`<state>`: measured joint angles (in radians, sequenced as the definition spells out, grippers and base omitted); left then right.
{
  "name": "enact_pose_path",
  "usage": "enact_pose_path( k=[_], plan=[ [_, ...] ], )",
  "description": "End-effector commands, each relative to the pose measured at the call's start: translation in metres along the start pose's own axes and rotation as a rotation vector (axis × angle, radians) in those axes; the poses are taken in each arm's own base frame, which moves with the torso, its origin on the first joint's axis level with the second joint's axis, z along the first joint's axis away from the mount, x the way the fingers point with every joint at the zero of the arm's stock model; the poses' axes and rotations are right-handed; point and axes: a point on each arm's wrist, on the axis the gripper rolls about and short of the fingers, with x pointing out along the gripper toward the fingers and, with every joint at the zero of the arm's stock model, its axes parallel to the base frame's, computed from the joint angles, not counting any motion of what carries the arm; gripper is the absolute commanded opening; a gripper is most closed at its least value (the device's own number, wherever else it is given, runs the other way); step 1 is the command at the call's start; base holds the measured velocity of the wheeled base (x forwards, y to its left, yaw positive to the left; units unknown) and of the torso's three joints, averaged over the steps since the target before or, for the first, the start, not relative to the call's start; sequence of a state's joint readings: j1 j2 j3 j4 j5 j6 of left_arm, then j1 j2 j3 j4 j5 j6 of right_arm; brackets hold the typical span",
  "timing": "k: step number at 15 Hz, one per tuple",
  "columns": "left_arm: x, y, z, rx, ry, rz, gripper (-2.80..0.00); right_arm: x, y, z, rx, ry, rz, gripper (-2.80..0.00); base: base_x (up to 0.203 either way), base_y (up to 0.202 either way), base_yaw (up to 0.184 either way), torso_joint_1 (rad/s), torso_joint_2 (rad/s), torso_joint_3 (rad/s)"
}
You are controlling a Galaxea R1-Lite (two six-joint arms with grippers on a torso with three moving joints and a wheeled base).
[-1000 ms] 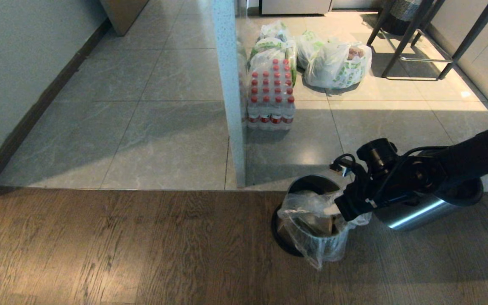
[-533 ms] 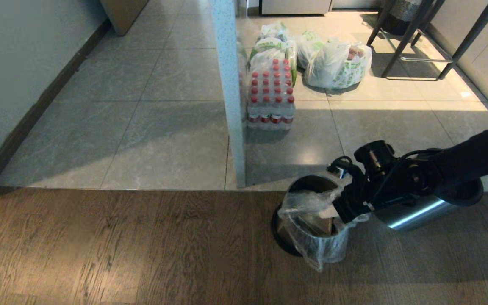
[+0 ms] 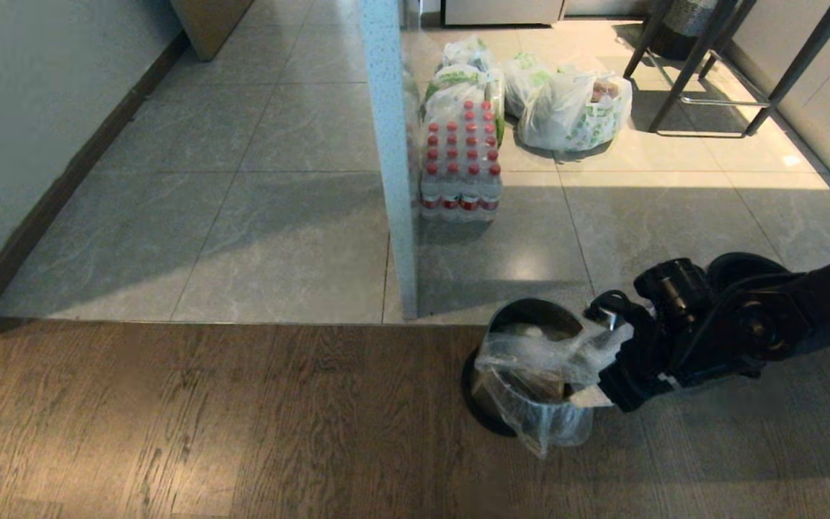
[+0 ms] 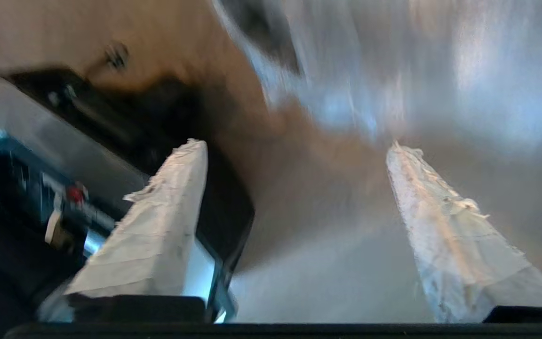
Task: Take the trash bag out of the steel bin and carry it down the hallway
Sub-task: Pick up the trash bag
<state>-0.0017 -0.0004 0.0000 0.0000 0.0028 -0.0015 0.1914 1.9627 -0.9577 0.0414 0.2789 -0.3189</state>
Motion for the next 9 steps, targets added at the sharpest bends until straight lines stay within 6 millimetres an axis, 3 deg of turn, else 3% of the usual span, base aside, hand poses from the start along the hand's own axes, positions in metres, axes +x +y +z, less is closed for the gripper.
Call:
enact_pose_path(
  k=[1, 4, 8, 9],
  plan=[
    [0.000, 0.000, 0.000, 0.000, 0.002, 0.000, -2.80, -0.006, 0.000, -0.005, 0.013, 0.008, -0.007, 0.00, 0.000, 0.000, 0.000, 0.000, 0.00, 0.000],
    [0.000, 0.000, 0.000, 0.000, 0.002, 0.000, -2.80, -0.008, -0.003, 0.003, 0.021, -0.029, -0.017, 0.00, 0.000, 0.000, 0.000, 0.000, 0.00, 0.000],
    [0.000, 0.000, 0.000, 0.000, 0.002, 0.000, -2.80, 0.006, -0.004, -0.022, 0.057, 0.078, -0.024, 0.00, 0.000, 0.000, 0.000, 0.000, 0.00, 0.000],
    [0.000, 0.000, 0.000, 0.000, 0.002, 0.000, -2.80, 0.013, -0.006, -0.023, 0.079, 0.088, -0.038, -2.80, 0.000, 0.000, 0.000, 0.000, 0.00, 0.000]
  ],
)
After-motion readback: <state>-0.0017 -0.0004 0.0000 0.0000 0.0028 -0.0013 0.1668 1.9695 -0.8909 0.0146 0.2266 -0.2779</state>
